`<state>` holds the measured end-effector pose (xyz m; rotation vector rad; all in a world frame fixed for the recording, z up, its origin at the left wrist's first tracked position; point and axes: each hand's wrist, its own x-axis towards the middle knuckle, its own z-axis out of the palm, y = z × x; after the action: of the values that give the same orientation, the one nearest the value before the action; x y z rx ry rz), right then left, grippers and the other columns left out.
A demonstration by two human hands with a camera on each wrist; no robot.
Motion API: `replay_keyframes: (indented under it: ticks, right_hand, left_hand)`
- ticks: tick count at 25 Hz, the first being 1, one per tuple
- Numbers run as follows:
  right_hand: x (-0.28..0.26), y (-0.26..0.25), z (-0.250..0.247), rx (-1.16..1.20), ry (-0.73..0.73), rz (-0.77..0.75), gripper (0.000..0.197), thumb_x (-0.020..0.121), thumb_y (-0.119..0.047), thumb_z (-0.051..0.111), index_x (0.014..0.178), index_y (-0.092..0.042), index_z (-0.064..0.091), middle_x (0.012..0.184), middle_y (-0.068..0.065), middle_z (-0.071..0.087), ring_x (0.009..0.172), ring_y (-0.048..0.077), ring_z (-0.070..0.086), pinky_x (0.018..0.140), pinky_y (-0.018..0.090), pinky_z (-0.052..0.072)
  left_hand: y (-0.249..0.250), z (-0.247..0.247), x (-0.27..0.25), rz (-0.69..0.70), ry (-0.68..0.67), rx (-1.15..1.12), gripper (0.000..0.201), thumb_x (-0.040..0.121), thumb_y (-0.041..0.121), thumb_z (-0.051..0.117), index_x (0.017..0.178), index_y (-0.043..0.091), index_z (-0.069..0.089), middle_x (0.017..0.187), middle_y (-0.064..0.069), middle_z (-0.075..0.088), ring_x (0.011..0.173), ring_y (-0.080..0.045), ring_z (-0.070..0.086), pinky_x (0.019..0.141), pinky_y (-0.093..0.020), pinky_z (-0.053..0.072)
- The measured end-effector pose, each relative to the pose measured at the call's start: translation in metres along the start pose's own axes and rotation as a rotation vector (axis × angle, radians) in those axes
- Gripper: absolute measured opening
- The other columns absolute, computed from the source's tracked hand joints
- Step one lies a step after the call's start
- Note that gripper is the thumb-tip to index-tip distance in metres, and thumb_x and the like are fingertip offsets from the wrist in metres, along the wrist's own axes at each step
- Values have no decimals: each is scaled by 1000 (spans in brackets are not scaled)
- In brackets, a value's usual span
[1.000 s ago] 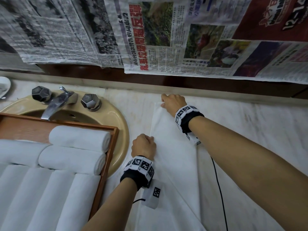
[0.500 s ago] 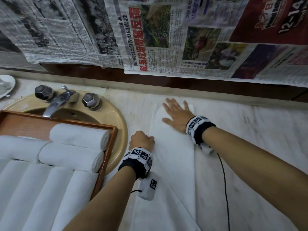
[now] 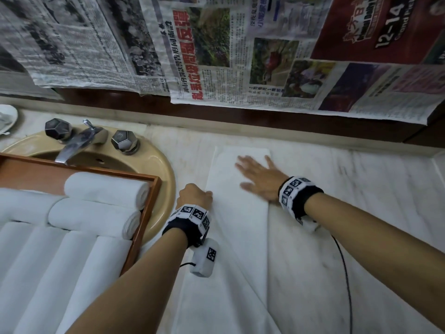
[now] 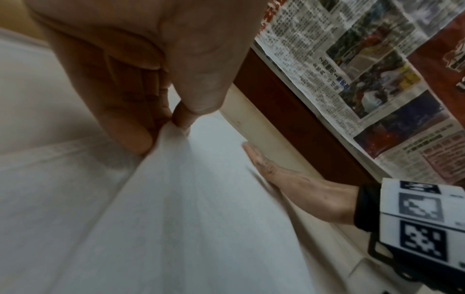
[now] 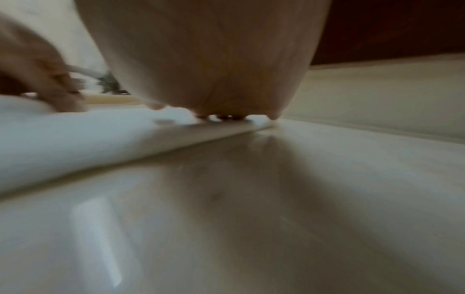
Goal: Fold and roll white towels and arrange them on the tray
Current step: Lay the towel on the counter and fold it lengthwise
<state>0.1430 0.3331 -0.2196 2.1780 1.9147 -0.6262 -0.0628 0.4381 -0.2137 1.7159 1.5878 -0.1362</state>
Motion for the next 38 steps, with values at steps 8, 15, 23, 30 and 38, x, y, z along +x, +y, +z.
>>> replay_keyframes:
  ticks: [8,15,23,30,38]
  right_hand:
    - [-61,-34,36,155,74,299,70,100,-54,18,153,-19,-11,159,-4,-23,147,16,-18,112,57,-15]
    - [-160,-99,80,371,429,192,33,89,-15,63,121,-17,66,120,2,61,111,26,53,90,45,45]
    - [-180,-124,82,152,99,309,77,82,-59,60,147,-31,32,142,-5,31,132,20,26,103,46,27]
    - [-185,-139,82,181,98,385,73,81,-45,69,144,-27,34,147,-5,26,136,20,24,106,49,27]
    - [-205,-156,90,197,125,312,54,83,-45,66,131,-28,48,140,-12,40,135,14,32,112,63,3]
  left_hand:
    - [5,-13,-14,33,-15,40,28,80,28,61,80,1,66,78,-14,71,67,-31,69,70,-37,59]
    - [-6,-14,-71,453,165,124,22,91,36,62,105,19,65,100,2,67,94,-23,64,80,-34,51]
    - [-76,34,-175,874,-431,604,38,83,18,58,118,33,64,125,12,53,105,-18,58,85,-35,49]
    - [-92,38,-178,909,-344,687,29,85,11,54,104,30,66,107,8,57,102,-20,58,73,-31,41]
    - [-111,37,-217,1020,-487,612,27,79,18,59,102,30,69,106,8,64,96,-19,59,80,-33,48]
